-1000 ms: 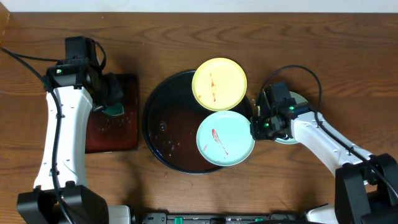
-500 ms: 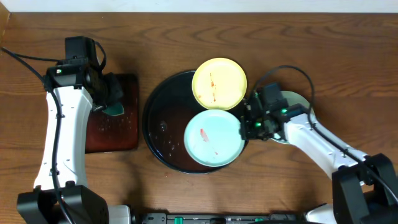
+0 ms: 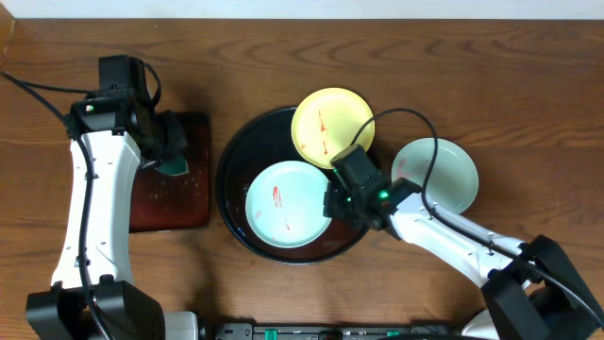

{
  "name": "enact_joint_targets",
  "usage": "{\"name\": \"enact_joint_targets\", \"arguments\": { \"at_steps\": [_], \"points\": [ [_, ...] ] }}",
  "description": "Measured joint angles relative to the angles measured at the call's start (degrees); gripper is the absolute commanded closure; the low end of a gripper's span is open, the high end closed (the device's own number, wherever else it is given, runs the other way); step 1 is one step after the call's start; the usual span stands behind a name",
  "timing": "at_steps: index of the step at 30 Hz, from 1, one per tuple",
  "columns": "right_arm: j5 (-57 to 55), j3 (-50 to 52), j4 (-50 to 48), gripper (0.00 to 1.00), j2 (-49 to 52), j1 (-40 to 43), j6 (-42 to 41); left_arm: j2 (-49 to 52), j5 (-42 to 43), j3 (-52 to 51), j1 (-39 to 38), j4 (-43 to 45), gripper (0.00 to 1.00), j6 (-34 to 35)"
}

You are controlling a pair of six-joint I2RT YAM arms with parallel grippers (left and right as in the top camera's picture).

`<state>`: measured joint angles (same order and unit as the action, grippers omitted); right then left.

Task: Clean dirty plates on tray and stack at the side
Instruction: 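Move the right gripper back and grip the rim of the other light-blue plate, then scrub the second light-blue plate with the sponge in the left gripper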

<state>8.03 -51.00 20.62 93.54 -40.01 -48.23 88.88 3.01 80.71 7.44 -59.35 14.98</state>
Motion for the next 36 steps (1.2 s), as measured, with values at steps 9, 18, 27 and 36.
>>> {"name": "enact_joint_targets", "arguments": {
  "at_steps": [9, 18, 27, 36],
  "points": [
    [-1.68, 0.02, -0.61, 0.59, 0.09, 0.46, 1.88, 0.0, 1.33, -0.15, 0.0, -0.15, 0.92, 0.0],
    [-0.11, 0.02, -6.36, 0.69, 4.61, 2.78, 10.01, 0.07, 6.88, -4.0, -2.89, -0.26, 0.92, 0.02],
    [1.44, 0.02, -8.17, 0.99, 7.08, 2.78, 13.03, 0.13, 7.65, -4.48, -13.25, -0.87, 0.92, 0.55],
    [1.57, 0.02, -8.59, 0.99, 7.1, 2.82, 13.33, 1.07, 7.15, -13.16, -20.7, 3.78, 0.92, 7.65]
  ]
}}
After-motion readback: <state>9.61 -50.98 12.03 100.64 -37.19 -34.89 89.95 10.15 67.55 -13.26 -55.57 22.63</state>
